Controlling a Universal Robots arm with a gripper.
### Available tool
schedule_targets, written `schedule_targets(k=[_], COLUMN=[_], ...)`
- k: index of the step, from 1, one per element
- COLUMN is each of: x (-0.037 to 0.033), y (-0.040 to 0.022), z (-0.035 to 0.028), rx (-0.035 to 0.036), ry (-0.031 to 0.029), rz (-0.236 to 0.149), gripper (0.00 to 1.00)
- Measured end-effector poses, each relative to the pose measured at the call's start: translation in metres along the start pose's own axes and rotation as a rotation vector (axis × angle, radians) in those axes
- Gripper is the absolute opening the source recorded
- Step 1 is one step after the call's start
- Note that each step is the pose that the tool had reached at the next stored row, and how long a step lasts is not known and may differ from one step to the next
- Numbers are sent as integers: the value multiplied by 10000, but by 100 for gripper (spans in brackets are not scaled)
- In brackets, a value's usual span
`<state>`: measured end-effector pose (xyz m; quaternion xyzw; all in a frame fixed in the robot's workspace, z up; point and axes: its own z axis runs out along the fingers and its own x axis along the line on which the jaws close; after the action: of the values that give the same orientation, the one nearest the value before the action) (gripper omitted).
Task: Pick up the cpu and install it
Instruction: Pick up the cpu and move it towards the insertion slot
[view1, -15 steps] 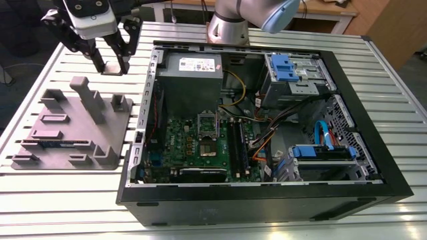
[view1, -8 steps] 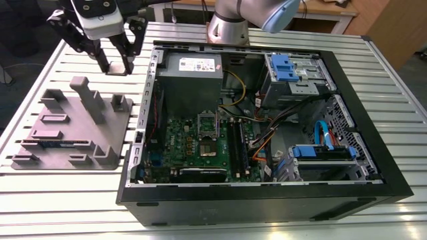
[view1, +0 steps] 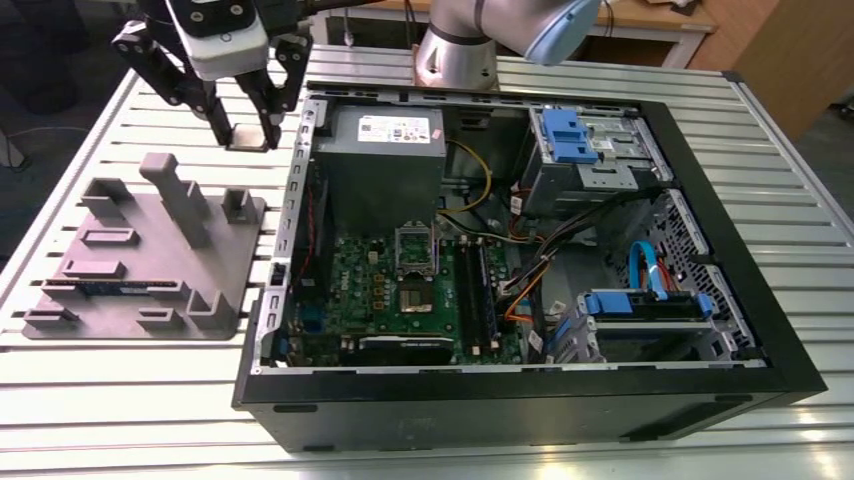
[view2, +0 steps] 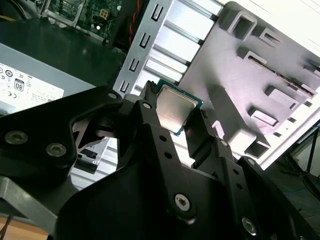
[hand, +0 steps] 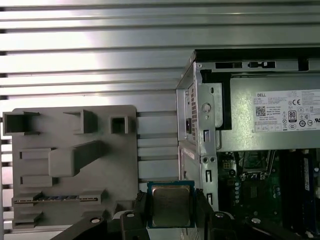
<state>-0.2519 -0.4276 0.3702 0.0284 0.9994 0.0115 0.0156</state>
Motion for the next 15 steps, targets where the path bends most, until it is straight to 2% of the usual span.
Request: schedule_targets(k=[9,15], x=[-168,-249], y=[9,14], z=[6,10], rx=[0,0], ry=[0,0], rz=[0,0], gripper=[47,47])
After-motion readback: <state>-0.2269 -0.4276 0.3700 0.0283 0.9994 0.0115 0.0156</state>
